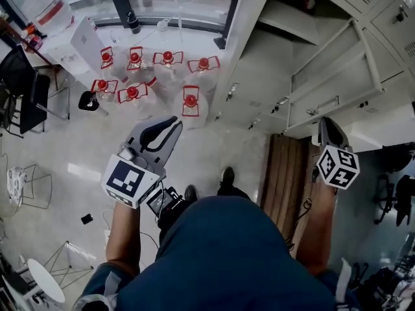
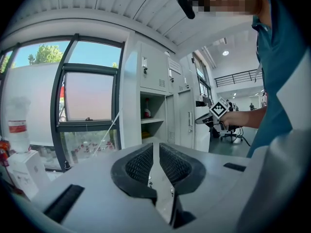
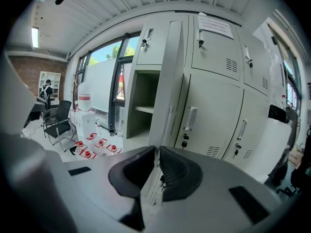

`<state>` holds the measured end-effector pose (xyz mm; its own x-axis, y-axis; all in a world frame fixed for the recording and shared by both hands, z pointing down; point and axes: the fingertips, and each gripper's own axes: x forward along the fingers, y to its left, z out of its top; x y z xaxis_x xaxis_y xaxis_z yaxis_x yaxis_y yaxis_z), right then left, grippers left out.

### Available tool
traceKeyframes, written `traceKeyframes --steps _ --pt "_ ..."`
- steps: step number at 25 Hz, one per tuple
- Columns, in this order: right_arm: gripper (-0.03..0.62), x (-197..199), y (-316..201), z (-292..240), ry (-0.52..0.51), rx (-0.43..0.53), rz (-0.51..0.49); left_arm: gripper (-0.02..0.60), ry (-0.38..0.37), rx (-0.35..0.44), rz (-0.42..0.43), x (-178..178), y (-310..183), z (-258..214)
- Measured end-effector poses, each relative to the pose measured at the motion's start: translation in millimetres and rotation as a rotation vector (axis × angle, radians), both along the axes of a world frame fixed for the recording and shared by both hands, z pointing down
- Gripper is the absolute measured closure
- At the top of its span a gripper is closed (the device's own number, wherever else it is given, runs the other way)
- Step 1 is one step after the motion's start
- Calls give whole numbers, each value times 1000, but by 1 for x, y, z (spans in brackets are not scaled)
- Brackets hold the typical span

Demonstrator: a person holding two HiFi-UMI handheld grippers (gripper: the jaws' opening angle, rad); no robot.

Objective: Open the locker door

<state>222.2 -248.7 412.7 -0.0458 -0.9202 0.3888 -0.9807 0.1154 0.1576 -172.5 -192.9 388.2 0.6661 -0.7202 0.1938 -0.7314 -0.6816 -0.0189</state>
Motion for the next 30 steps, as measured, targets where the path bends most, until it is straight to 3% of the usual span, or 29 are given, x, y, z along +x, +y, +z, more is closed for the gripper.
traceKeyframes --steps 5,12,23,30 --pt "539 10 7 -9 -22 39 15 528 -15 43 -25 -15 -1 -4" --pt "542 -9 11 -34 -68 103 -57 528 -21 30 -62 -32 3 2" --pt "546 -73 25 -113 -129 243 -251 528 -2 47 -49 -36 -4 -11" --pt "557 -104 39 -138 -134 273 -351 528 19 58 -35 -36 -4 -15"
